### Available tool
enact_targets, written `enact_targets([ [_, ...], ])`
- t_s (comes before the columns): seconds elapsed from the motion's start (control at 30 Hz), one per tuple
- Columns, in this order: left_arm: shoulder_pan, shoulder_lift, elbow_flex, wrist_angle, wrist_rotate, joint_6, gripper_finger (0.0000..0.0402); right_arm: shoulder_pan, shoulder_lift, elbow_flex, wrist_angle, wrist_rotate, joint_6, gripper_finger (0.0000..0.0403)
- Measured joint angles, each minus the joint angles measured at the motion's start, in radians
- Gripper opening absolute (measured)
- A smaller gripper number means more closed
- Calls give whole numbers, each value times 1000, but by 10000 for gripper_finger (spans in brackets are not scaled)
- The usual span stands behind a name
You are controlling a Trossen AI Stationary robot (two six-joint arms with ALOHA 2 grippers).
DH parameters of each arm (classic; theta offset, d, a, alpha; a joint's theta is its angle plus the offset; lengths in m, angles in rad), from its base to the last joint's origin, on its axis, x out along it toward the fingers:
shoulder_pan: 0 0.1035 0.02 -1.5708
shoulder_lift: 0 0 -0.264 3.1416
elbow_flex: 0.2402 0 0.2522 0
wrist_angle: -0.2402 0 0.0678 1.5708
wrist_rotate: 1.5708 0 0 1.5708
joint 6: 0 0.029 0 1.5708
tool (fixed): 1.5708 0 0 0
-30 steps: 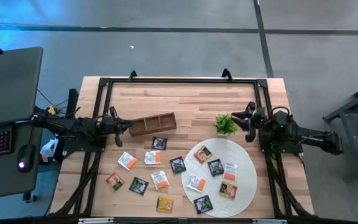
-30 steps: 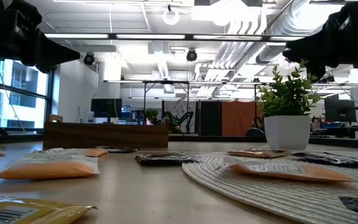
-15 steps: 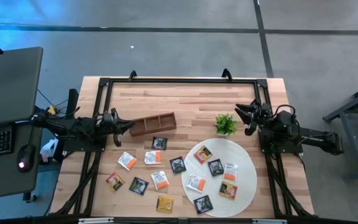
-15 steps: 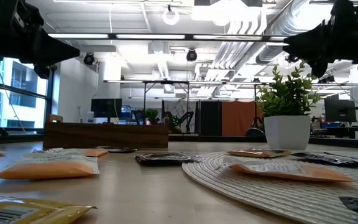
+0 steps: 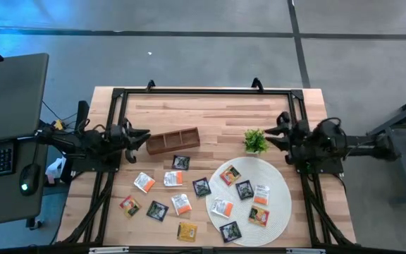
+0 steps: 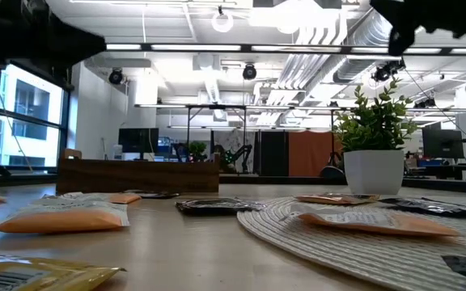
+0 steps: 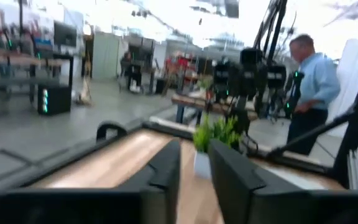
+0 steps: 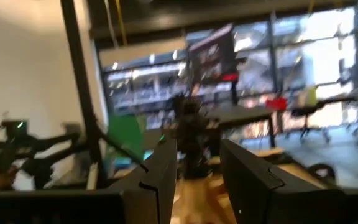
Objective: Pick & Place Tea
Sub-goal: Put the white tea bag into the right section of the wooden organizer
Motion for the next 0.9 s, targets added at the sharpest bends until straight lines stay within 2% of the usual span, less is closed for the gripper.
enact_targets([
  [0.13,0,20,1,68,0,28,155,110,255,142,-242,23,-33,119],
  [0.23,0,23,30,68,-27,29,183,171,406,242,-358,27,-52,119],
  [0.37,0,36,83,71,-36,33,189,232,582,320,-472,23,118,119],
  [0.53,0,106,132,46,-48,70,178,308,762,327,-545,-28,288,120],
  [0.7,0,184,161,47,-94,76,170,337,835,329,-609,-155,422,120],
  [0.83,0,215,180,52,-97,75,166,370,860,327,-764,-155,481,120],
  [0.9,0,224,189,52,-97,75,166,386,875,328,-788,-142,485,120],
])
